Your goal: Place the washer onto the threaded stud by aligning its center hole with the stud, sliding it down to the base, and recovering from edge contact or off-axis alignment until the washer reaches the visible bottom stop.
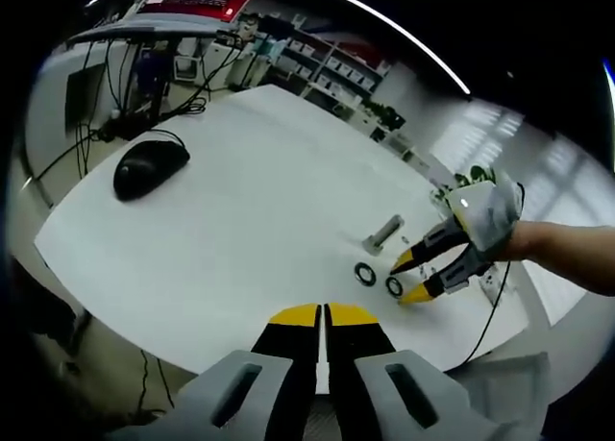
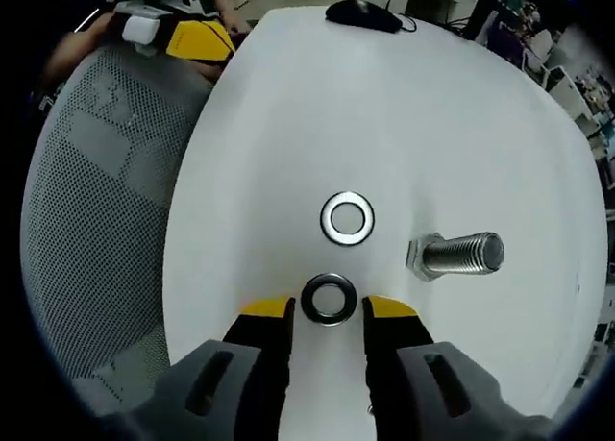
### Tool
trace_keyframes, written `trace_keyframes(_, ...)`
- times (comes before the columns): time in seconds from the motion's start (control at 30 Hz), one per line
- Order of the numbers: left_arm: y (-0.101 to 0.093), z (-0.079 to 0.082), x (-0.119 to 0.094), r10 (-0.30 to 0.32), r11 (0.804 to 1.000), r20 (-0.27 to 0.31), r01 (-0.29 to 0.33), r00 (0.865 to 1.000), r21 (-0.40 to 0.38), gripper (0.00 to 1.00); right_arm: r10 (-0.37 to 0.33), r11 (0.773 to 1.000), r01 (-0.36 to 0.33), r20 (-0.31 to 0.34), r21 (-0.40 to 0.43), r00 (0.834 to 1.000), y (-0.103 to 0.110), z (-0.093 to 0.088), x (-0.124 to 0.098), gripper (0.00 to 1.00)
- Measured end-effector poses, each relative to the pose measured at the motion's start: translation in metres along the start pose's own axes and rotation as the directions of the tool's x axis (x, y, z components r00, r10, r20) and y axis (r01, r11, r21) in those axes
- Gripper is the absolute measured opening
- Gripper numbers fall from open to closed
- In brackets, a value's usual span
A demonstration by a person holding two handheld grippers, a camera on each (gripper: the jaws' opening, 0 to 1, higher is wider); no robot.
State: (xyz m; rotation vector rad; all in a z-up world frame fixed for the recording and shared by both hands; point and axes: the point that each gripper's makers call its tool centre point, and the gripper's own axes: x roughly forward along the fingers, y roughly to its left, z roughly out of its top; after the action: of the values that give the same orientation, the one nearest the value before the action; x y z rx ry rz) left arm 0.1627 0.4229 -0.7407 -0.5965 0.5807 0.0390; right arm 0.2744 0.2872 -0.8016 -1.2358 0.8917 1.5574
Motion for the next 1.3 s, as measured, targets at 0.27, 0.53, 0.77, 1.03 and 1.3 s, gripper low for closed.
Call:
trace_keyframes(0.27, 0.001, -0.001, 0.000, 0.000, 1.000, -0.004, 0.000, 1.000, -0.002, 0.00, -0.001, 1.000, 0.001, -0.029, 0.004, 1.000, 0.000, 0.001, 0.001, 0.25)
trace_keyframes(0.53, 0.001, 0.001, 0.000, 0.004, 1.000, 0.006, -0.004, 1.000, -0.001, 0.00, -0.004, 1.000, 0.004, -0.021, 0.012, 1.000, -0.001, 0.001, 0.000, 0.24)
trace_keyframes(0.77, 0.001, 0.001, 0.000, 0.005, 1.000, 0.003, -0.005, 1.000, 0.003, 0.00, -0.024, 0.999, 0.022, 0.038, 0.042, 0.999, -0.002, 0.001, -0.001, 0.23)
trace_keyframes(1.03, 0.001, 0.001, 0.000, 0.007, 1.000, 0.002, -0.007, 1.000, 0.000, 0.00, -0.048, 0.998, 0.046, 0.050, 0.049, 0.998, -0.006, 0.001, -0.008, 0.23)
trace_keyframes(1.3, 0.001, 0.001, 0.000, 0.008, 1.000, 0.003, -0.008, 1.000, 0.000, 0.00, -0.059, 0.997, 0.055, 0.062, 0.056, 0.996, -0.012, 0.006, -0.020, 0.23)
